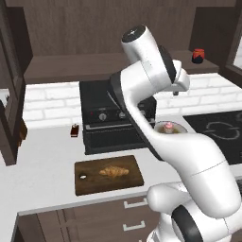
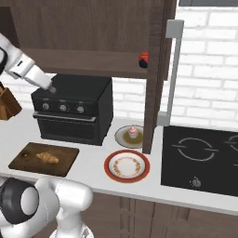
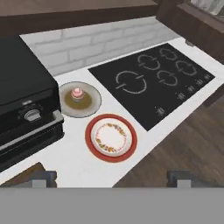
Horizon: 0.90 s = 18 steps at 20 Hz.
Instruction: From the different types of pastries on the counter, select a croissant and place it on the cutting board. Then retrieve a jar of jam from the cabinet and place it alongside the croissant on the cutting board.
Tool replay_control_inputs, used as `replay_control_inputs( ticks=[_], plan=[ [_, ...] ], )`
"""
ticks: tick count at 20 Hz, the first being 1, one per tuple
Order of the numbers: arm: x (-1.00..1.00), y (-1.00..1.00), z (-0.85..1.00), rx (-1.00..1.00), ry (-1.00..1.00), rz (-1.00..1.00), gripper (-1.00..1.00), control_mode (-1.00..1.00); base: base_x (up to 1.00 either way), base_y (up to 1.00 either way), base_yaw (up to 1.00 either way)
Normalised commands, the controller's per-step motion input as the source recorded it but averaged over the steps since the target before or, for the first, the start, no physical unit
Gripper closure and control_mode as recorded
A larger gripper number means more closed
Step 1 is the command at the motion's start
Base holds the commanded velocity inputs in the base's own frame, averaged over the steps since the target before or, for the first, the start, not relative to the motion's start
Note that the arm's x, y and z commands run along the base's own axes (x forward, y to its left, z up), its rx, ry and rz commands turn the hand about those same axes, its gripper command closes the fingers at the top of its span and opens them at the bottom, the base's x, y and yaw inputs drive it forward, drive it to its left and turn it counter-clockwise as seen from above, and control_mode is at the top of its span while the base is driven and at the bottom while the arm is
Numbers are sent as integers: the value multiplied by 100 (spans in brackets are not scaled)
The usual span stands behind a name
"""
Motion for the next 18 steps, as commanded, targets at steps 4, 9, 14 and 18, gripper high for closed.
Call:
replay_control_inputs(
  ticks=[4,9,14,18],
  plan=[
    [-2,-56,7,7,-20,-12,-100,-100,0,0,0],
    [0,-21,44,-7,-41,-7,-100,-100,0,0,0],
    [0,-26,69,-18,-39,-5,-100,-100,0,0,0],
    [30,-54,42,-13,-11,-7,-100,-100,0,0,0]
  ],
)
